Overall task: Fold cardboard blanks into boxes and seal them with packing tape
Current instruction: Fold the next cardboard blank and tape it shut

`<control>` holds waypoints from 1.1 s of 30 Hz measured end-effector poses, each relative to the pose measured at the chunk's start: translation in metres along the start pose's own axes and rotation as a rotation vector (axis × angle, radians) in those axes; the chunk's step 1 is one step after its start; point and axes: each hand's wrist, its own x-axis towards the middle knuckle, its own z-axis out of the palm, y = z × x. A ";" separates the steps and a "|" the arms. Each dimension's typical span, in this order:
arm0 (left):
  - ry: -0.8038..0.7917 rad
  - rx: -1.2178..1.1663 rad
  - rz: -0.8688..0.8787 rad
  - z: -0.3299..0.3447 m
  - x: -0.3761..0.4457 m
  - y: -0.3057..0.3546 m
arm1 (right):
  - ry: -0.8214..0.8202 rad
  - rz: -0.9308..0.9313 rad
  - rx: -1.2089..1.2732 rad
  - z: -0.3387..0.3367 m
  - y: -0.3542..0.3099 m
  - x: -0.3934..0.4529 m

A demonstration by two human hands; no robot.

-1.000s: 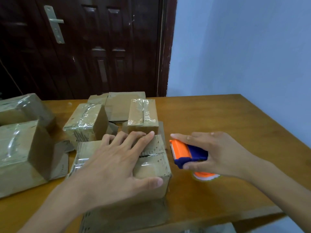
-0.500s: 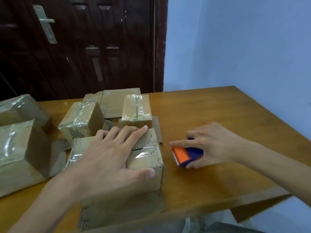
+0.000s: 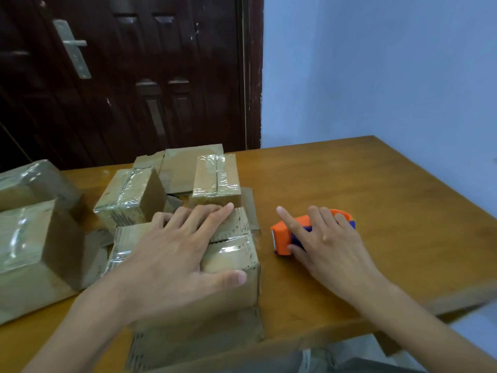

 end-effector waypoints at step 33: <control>0.115 -0.236 -0.363 -0.008 -0.105 -0.043 | -0.109 0.583 1.437 -0.086 -0.139 -0.007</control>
